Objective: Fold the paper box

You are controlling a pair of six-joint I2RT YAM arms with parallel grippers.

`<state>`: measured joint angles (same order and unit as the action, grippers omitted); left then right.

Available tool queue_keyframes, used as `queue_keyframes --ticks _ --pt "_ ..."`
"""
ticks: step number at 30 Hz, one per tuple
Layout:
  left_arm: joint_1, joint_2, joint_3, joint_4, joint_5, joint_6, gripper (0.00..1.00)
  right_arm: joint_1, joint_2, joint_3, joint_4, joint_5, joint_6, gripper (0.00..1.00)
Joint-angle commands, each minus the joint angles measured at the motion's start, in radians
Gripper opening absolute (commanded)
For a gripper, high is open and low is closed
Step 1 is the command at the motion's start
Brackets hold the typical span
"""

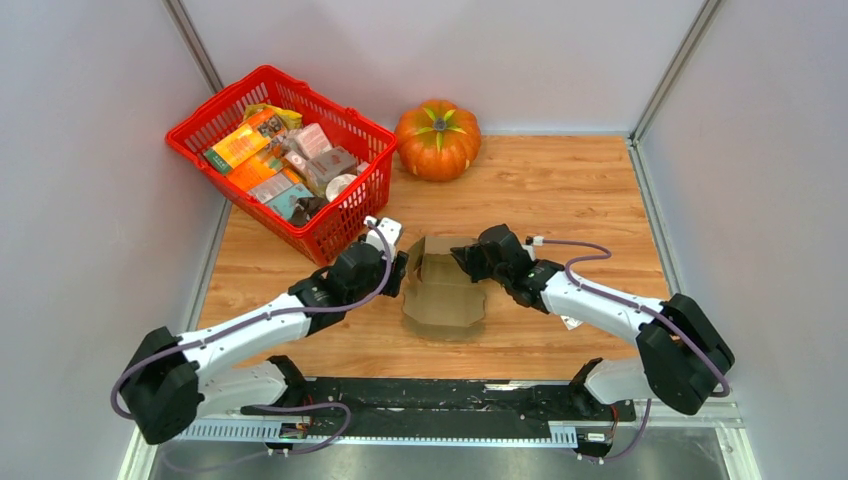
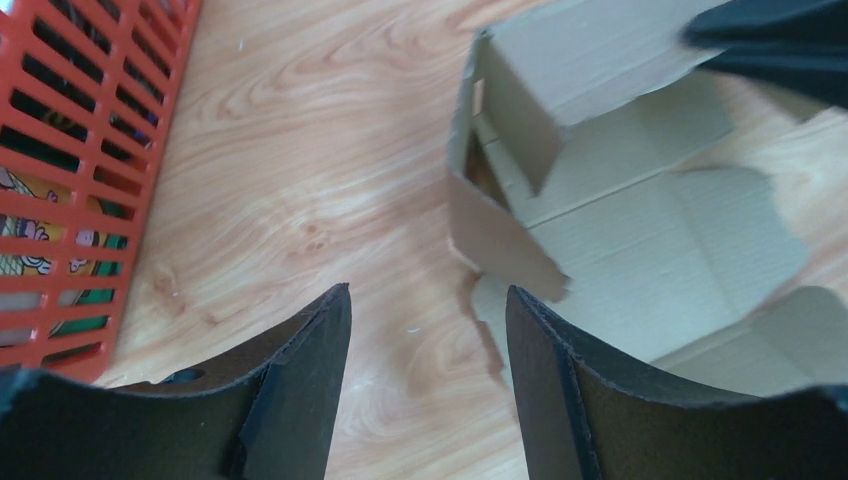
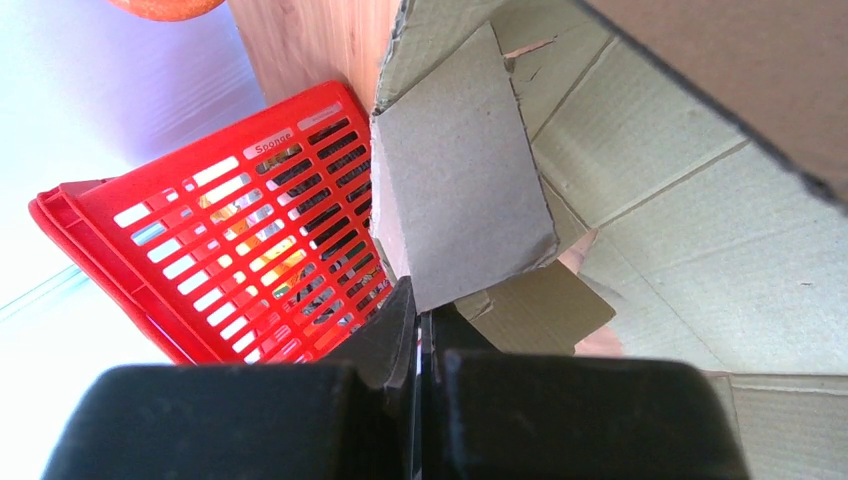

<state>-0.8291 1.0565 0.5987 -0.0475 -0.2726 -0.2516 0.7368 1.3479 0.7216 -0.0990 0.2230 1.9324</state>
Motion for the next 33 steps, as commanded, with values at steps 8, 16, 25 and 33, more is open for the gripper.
queue_keyframes --ticks 8,16,25,33 --pt "0.041 0.243 0.071 0.155 0.048 0.19 0.68 -0.019 -0.027 -0.002 0.004 -0.031 -0.012 0.0" --pt "0.039 0.266 0.098 0.222 0.21 0.175 0.67 -0.019 -0.026 -0.002 0.001 -0.034 -0.012 0.0" --pt "0.038 0.332 0.135 0.245 0.205 0.137 0.56 -0.019 -0.018 -0.005 0.01 -0.054 -0.004 0.0" --pt "-0.018 0.358 0.102 0.339 0.063 0.123 0.41 -0.017 -0.012 -0.01 0.015 -0.071 0.004 0.0"
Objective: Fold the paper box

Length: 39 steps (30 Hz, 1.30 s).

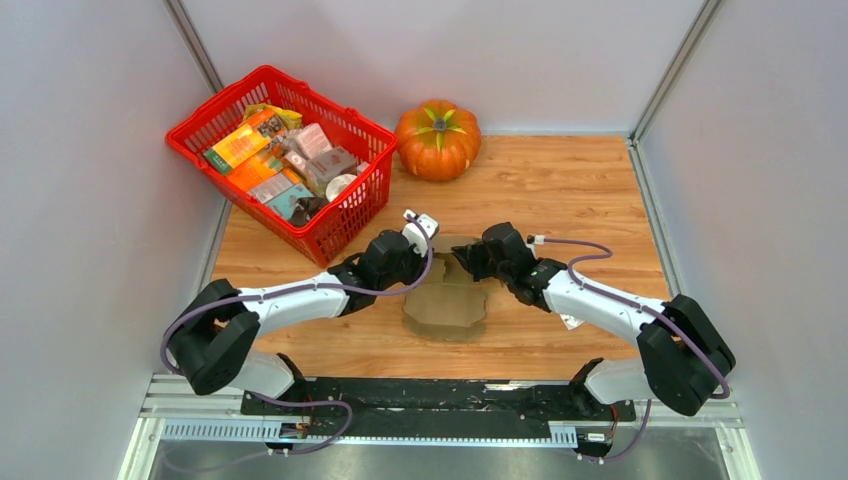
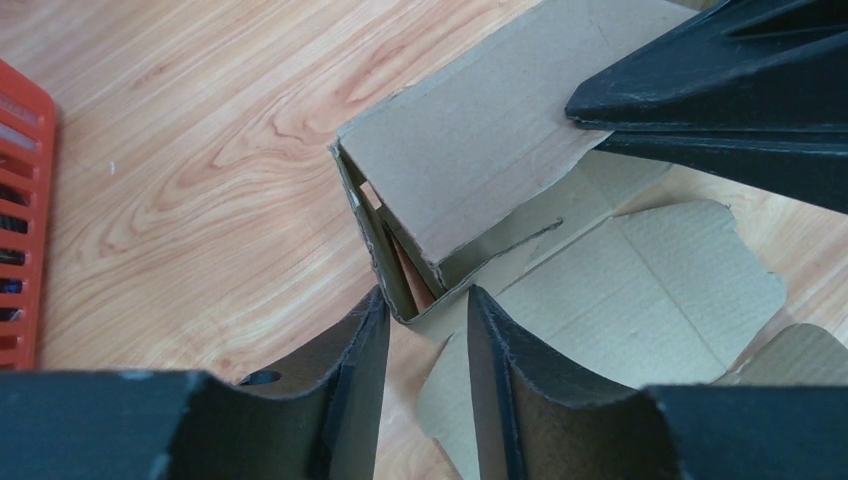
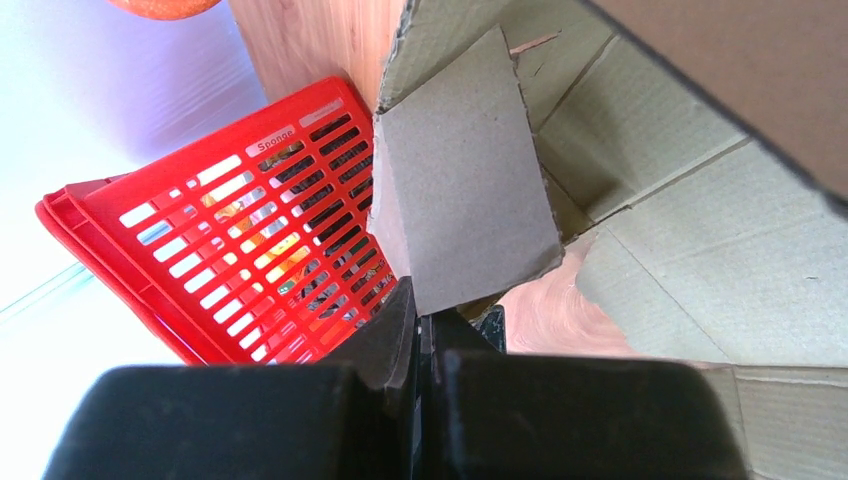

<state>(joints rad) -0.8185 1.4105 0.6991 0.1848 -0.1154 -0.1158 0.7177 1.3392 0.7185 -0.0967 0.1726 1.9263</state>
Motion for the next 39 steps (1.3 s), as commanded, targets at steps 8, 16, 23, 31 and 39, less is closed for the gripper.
queue_keyframes --ticks 8,16,23,31,39 --pt "-0.085 0.037 -0.026 0.154 -0.257 -0.108 0.34 0.032 0.0 -0.099 0.14 0.005 0.002 0.0" --pt "-0.113 0.064 -0.056 0.209 -0.313 -0.133 0.41 0.043 -0.015 -0.123 0.152 0.027 0.0 0.0" --pt "-0.134 0.122 -0.018 0.193 -0.475 -0.156 0.46 0.045 -0.003 -0.119 0.147 0.013 0.036 0.0" --pt "-0.133 0.177 -0.007 0.223 -0.648 -0.239 0.17 0.046 -0.008 -0.116 0.14 -0.021 0.076 0.0" --pt "-0.145 0.263 0.092 0.036 -0.79 -0.381 0.0 0.048 -0.009 -0.093 0.117 -0.021 0.082 0.0"
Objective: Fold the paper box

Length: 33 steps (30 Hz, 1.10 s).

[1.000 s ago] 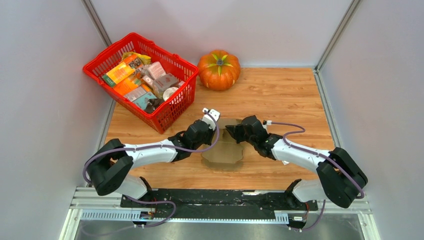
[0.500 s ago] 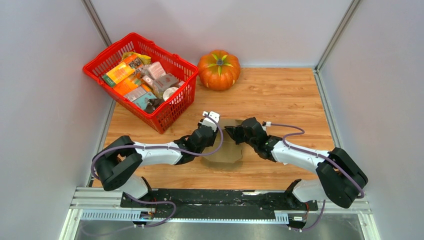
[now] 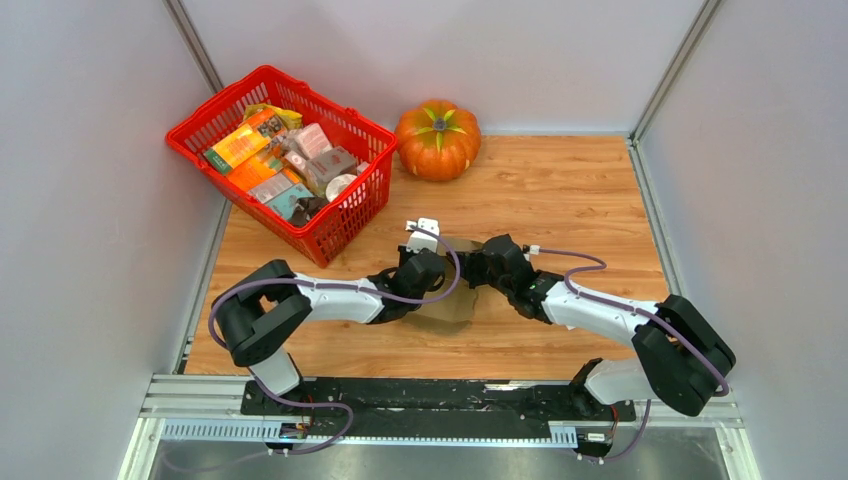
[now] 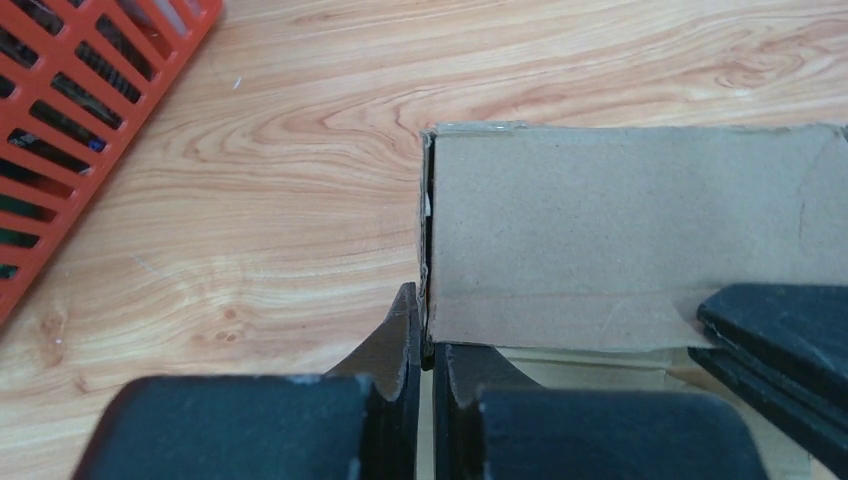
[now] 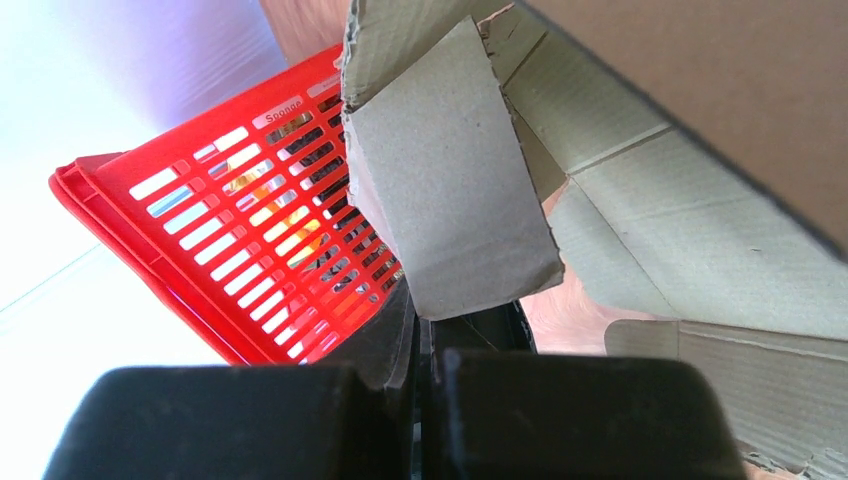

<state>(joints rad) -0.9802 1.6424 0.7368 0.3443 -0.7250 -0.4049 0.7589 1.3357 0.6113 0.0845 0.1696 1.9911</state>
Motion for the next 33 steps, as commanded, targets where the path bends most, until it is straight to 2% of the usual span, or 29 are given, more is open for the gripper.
queue_keyframes --ticks 1,4,5,6,9,11,15,20,21,22,24,25,27,28,31,32,33 --pt "0.017 0.039 0.061 -0.137 -0.182 -0.101 0.0 0.008 -0.003 0.013 -0.062 -0.022 0.023 0.0" --pt "0.015 0.045 0.072 -0.145 -0.143 -0.097 0.02 0.01 -0.001 0.007 -0.057 -0.03 0.028 0.0" --pt "0.017 0.042 0.067 -0.125 -0.134 -0.094 0.09 0.008 0.0 0.002 -0.051 -0.03 0.032 0.0" --pt "0.015 0.042 0.062 -0.111 -0.12 -0.094 0.19 0.008 0.002 0.001 -0.045 -0.031 0.034 0.0" --pt "0.017 0.048 0.061 -0.083 -0.116 -0.075 0.23 0.008 0.003 0.005 -0.042 -0.039 0.031 0.0" --pt "0.017 0.068 0.098 -0.125 -0.125 -0.078 0.21 0.011 0.0 0.008 -0.046 -0.042 0.028 0.0" --pt "0.017 0.114 0.168 -0.238 -0.192 -0.142 0.0 0.01 -0.007 0.005 -0.06 -0.032 0.026 0.0" --pt "0.018 0.119 0.171 -0.298 -0.18 -0.196 0.0 0.01 -0.017 0.004 -0.066 -0.018 0.006 0.02" --pt "0.018 0.103 0.159 -0.279 -0.165 -0.184 0.0 0.01 -0.017 0.004 -0.066 -0.018 -0.018 0.06" --pt "0.017 0.093 0.12 -0.215 -0.154 -0.167 0.0 0.01 -0.018 0.001 -0.066 -0.018 -0.031 0.16" --pt "0.017 0.059 0.084 -0.168 -0.127 -0.124 0.0 0.008 -0.039 -0.011 -0.06 -0.002 -0.064 0.3" --pt "0.017 0.053 0.072 -0.16 -0.122 -0.115 0.0 0.007 -0.053 -0.03 -0.054 -0.002 -0.136 0.43" --pt "0.017 0.039 0.064 -0.157 -0.104 -0.092 0.0 -0.01 -0.117 -0.042 -0.067 -0.002 -0.24 0.54" --pt "0.017 0.027 0.056 -0.15 -0.094 -0.083 0.0 -0.015 -0.147 -0.05 -0.118 0.007 -0.361 0.65" --pt "0.017 0.016 0.044 -0.149 -0.073 -0.077 0.0 -0.027 -0.303 -0.087 -0.169 0.044 -0.623 0.75" --pt "0.017 0.013 0.041 -0.151 -0.073 -0.08 0.0 -0.03 -0.347 -0.079 -0.202 0.053 -0.787 0.77" --pt "0.017 0.011 0.041 -0.157 -0.067 -0.084 0.0 -0.033 -0.386 -0.076 -0.26 0.044 -0.861 0.79"
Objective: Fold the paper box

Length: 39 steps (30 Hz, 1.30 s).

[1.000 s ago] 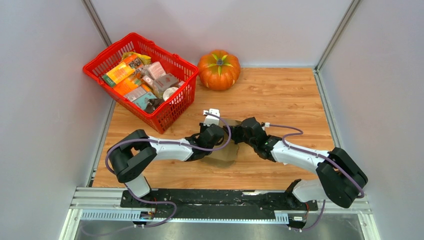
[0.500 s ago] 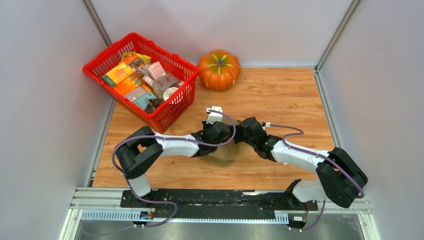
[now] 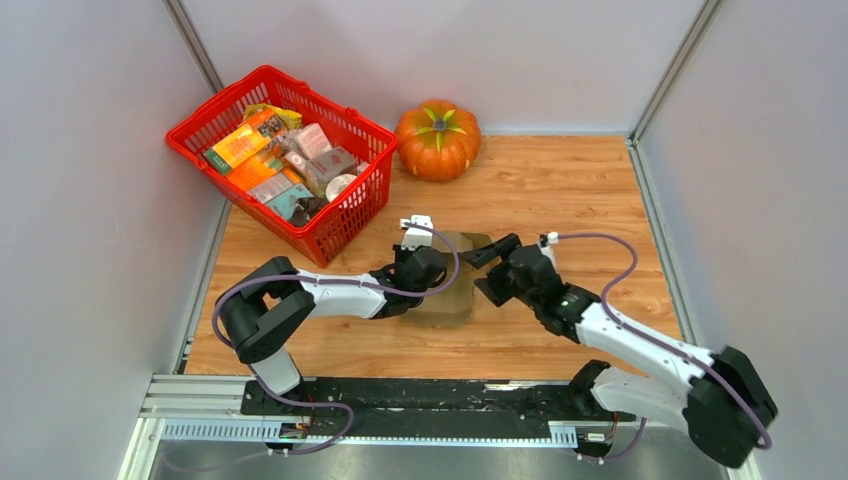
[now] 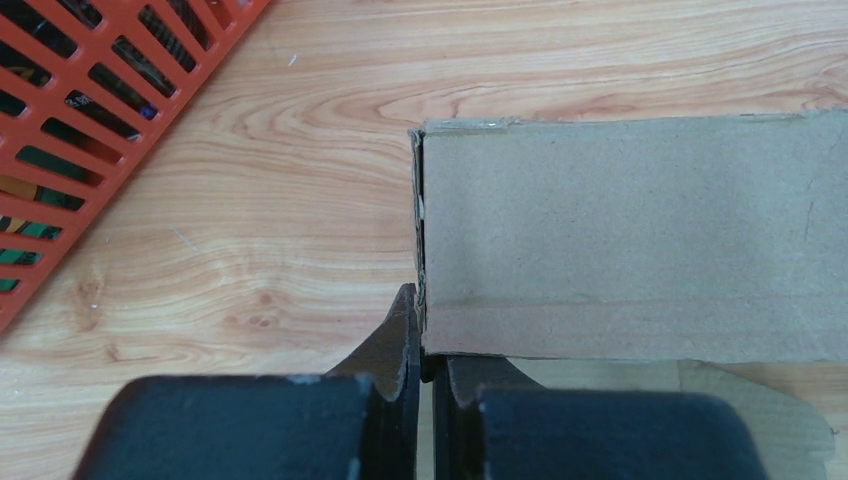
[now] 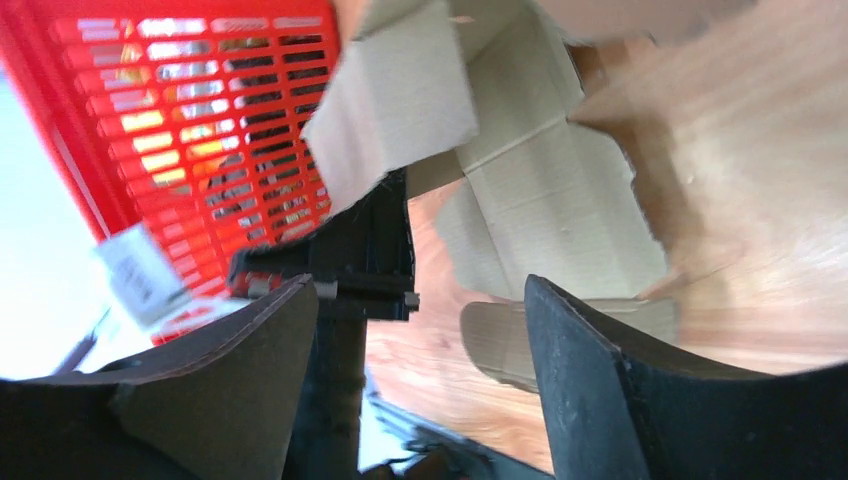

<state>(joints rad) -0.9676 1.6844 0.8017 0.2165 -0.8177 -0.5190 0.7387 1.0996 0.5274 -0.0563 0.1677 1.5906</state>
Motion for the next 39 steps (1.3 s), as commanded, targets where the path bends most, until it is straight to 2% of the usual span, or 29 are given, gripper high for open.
queue_keyframes --ticks 1,2,4,5,6,7,11,16,20,28,30,32,37,39 --pt "0.004 -0.032 -0.027 -0.037 0.028 0.028 0.0 -0.015 -0.223 0.013 -0.129 0.03 -0.536 0.8" --pt "0.004 -0.035 -0.029 -0.042 0.031 0.027 0.0 -0.016 -0.25 0.023 -0.138 0.0 -0.679 0.8" --pt "0.004 -0.041 -0.033 -0.054 0.04 0.022 0.0 -0.044 -0.271 0.063 -0.209 -0.055 -0.789 0.84" --pt "0.004 -0.043 -0.035 -0.057 0.041 0.013 0.0 -0.095 -0.256 0.087 -0.229 -0.151 -0.866 0.82" --pt "0.004 -0.049 -0.036 -0.058 0.046 0.01 0.0 -0.128 -0.229 0.161 -0.288 -0.227 -0.892 0.76" --pt "0.004 -0.052 -0.042 -0.058 0.049 0.007 0.0 -0.154 -0.199 0.198 -0.315 -0.258 -0.912 0.75" --pt "0.004 -0.063 -0.042 -0.072 0.06 -0.01 0.0 -0.203 0.004 0.362 -0.323 -0.402 -1.017 0.64" --pt "0.004 -0.068 -0.033 -0.104 0.071 -0.029 0.0 -0.205 0.227 0.554 -0.39 -0.47 -1.098 0.67" --pt "0.004 -0.063 -0.029 -0.112 0.072 -0.035 0.0 -0.203 0.324 0.573 -0.393 -0.461 -1.068 0.66" --pt "0.004 -0.049 -0.013 -0.131 0.08 -0.03 0.0 -0.232 0.39 0.497 -0.134 -0.585 -0.888 0.59" --pt "0.004 -0.054 -0.013 -0.135 0.077 -0.029 0.0 -0.26 0.396 0.445 -0.029 -0.634 -0.79 0.56" --pt "0.004 -0.057 -0.016 -0.138 0.074 -0.029 0.0 -0.28 0.41 0.434 -0.011 -0.643 -0.758 0.56" --pt "0.004 -0.057 -0.009 -0.143 0.078 -0.027 0.0 -0.268 0.396 0.466 -0.109 -0.548 -0.886 0.61" --pt "0.004 -0.054 -0.007 -0.144 0.078 -0.027 0.0 -0.269 0.41 0.473 -0.129 -0.554 -0.903 0.61"
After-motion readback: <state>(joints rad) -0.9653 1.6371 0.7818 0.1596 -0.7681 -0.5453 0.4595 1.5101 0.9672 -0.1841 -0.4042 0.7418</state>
